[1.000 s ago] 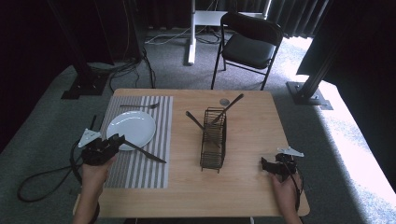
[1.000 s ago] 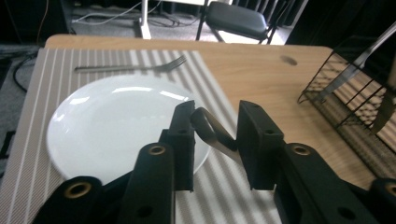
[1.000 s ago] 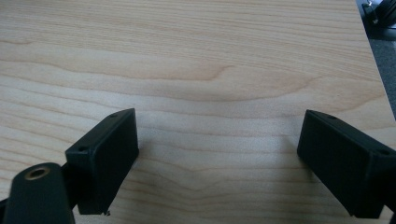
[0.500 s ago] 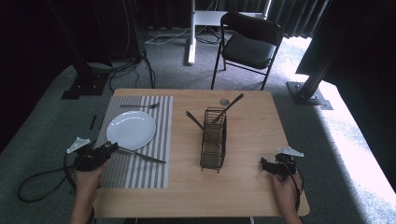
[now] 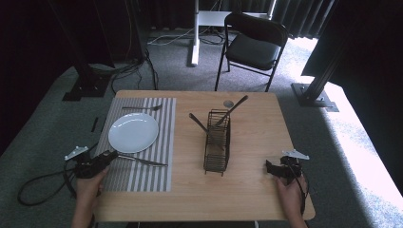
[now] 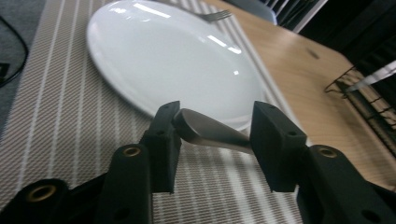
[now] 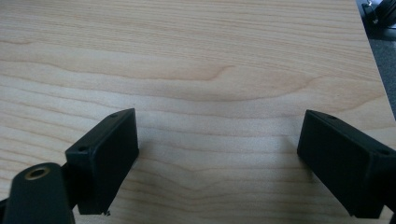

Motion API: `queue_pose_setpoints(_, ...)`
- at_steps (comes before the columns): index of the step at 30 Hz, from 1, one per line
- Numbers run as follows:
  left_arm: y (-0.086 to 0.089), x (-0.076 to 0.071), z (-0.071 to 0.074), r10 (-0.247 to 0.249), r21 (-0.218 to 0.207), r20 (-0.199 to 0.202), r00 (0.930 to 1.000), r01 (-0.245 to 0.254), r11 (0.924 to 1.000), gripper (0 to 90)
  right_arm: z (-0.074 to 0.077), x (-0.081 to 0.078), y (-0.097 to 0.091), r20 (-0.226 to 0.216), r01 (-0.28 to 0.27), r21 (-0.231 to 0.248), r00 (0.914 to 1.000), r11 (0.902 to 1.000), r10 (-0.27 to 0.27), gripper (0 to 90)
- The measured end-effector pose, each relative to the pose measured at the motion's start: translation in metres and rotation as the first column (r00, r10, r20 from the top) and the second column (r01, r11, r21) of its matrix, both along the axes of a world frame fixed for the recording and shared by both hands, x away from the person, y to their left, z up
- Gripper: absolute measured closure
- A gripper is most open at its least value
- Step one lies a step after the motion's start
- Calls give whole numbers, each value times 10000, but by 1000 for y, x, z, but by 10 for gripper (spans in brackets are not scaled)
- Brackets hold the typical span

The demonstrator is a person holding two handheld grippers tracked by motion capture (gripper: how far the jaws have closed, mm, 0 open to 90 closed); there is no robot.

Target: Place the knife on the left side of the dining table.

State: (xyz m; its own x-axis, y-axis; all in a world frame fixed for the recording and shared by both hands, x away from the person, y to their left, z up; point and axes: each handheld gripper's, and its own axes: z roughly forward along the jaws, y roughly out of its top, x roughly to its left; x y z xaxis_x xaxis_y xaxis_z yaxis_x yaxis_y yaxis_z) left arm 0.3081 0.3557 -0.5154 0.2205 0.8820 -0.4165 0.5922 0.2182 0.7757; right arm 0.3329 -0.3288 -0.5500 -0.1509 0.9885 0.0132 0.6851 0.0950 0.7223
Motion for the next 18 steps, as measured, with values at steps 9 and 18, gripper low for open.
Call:
queue_pose_setpoints(9,7,6,-14,380,660,-509,9980,-346,9972,474,0,0,0,0,1,2,10000,10000,-1,119)
queue_pose_setpoints(18,3,9,-19,591,1553,-761,9953,-468,9868,473,0,0,0,0,1,-2,10000,10000,-1,119)
